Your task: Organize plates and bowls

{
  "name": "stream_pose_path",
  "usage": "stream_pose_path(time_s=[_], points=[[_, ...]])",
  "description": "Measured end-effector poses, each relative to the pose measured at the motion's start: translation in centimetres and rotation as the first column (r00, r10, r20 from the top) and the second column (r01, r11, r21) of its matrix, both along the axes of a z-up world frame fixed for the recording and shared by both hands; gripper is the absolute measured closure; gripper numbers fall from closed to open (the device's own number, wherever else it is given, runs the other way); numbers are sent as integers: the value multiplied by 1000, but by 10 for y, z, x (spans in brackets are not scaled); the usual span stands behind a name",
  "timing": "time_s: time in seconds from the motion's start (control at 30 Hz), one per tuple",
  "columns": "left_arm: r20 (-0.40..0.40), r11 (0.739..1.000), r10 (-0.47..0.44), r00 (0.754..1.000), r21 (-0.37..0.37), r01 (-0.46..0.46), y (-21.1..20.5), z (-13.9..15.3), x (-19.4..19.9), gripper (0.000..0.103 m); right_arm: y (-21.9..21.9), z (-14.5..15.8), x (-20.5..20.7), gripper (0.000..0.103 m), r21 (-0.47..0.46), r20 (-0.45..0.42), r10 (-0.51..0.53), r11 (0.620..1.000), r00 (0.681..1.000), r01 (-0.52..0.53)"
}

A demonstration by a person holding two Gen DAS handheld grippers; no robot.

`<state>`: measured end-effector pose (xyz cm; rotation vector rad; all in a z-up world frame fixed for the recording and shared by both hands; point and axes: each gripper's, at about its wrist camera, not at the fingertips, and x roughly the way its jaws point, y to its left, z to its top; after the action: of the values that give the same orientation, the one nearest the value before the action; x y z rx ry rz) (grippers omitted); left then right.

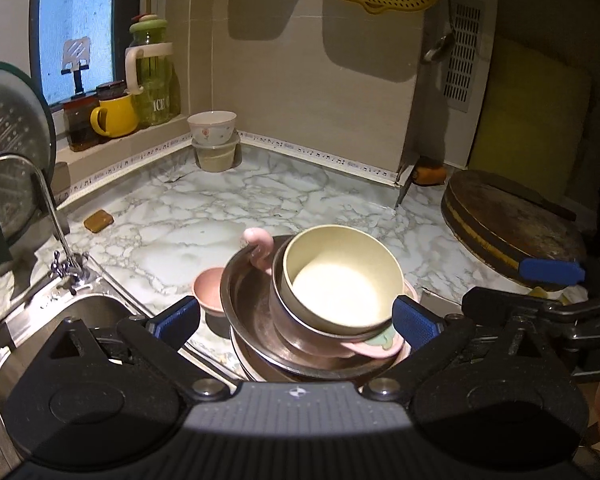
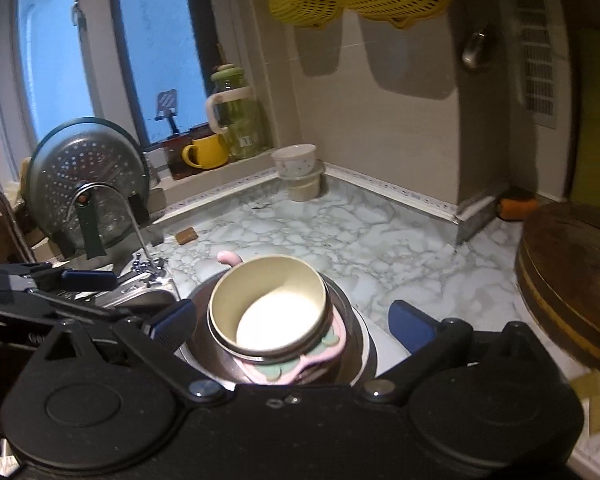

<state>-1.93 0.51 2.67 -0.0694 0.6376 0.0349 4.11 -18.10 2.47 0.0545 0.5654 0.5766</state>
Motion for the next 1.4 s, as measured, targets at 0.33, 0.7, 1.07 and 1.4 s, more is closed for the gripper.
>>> stream_pose_path(time_s=[0.33,0.7,1.07,1.4], points=[[18,1000,21,1000,-13,-21,-1,0,-15,0,-5,-9,-25,0,29,-26,-106,994,994,107],[22,999,18,1000,-40,-18,-1,-2,-17,0,-4,-12,-30,0,27,-40,-113,993,993,114],[20,1000,8,1000,-29,-7,-2,-2,-14,0,-3,-10,-32,0,17,-10,-115,993,993,116],[33,1000,2,999,-20,-1,-4,0,-15,0,-10,-8,-30,0,29,-4,-161,986,987,161]])
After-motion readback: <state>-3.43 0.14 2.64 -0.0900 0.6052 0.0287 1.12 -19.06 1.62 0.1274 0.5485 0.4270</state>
